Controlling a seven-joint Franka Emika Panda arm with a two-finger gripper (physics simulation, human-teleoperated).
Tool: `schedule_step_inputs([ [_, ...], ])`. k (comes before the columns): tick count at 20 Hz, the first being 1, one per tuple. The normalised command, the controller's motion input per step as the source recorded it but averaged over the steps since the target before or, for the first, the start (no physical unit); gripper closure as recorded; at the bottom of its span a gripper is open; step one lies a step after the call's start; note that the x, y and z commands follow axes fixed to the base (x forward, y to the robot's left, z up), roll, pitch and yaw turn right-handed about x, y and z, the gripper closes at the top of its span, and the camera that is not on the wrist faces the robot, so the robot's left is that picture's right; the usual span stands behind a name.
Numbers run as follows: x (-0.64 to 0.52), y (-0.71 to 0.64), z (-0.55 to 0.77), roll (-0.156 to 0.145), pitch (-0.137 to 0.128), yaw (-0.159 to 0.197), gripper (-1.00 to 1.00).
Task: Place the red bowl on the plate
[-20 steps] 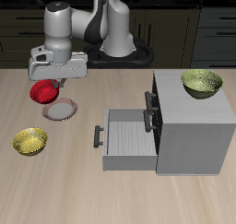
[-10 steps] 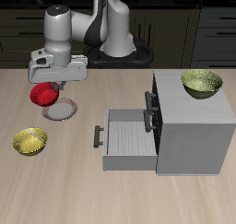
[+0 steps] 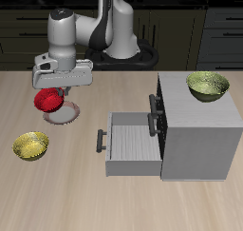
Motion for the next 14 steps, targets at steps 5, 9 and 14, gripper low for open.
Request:
schedule_step_inputs([
  [5, 0.06, 0.03, -0.09, 0.010, 0.011, 0.006, 1.00],
  [9, 0.05, 0.03, -0.21, -0.001, 0.029, -0.002, 1.00],
  [14, 0.04, 0.06, -0.25, 0.001, 0.046, -0.001, 1.00],
])
